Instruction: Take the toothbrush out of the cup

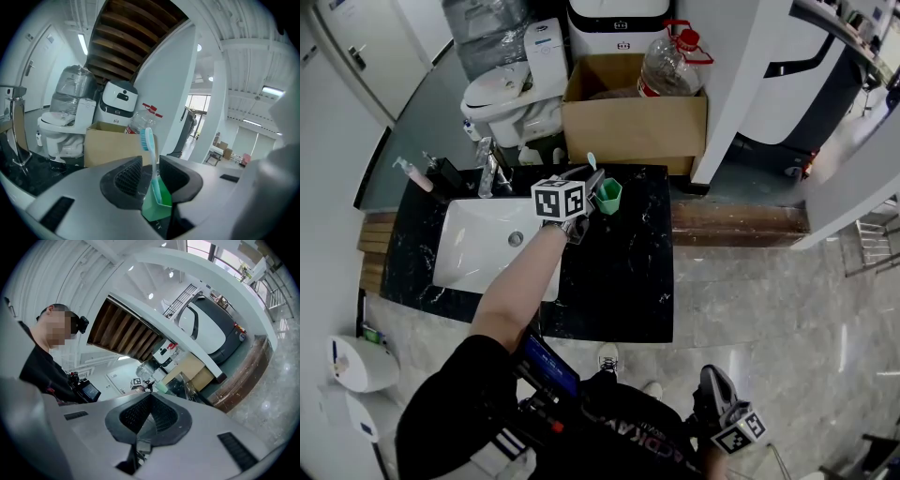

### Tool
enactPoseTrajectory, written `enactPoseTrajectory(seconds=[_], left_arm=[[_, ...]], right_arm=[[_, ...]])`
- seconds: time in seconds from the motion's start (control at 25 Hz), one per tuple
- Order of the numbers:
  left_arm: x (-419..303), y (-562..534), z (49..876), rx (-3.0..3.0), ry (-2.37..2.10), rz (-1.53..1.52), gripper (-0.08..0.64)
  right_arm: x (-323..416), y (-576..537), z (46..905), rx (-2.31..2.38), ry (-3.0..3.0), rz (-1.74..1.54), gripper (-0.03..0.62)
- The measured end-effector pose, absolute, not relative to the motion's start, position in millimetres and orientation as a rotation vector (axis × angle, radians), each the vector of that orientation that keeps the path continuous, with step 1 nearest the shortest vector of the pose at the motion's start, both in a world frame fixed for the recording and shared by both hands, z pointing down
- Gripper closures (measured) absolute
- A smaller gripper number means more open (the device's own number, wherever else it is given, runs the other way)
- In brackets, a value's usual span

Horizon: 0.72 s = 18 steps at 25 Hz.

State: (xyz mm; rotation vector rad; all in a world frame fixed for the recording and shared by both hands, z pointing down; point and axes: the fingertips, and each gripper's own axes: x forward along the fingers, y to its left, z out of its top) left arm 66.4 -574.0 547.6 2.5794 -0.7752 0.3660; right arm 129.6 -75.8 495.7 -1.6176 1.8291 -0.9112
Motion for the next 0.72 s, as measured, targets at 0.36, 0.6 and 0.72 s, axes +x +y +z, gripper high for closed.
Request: enactPoseTrajectory(seconds=[0.36, 0.6, 0.72], left_arm=[[70.6, -575.9, 550.2, 2.599, -0.746, 0.353, 0.459], [72.3, -576.2, 546.6, 2.611, -0.728, 0.328, 0.462], [71.1, -575.8, 543.2, 2.617, -0.726, 0.311, 0.494]], right_arm=[[127.1, -76.7, 498.7, -1.624, 1.819, -0.921, 0.581], [128.2, -74.6, 501.8, -1.631, 1.805, -0.932, 0.581], [128.3, -74.7, 502.5, -1.629, 1.801, -0.931, 0.581]])
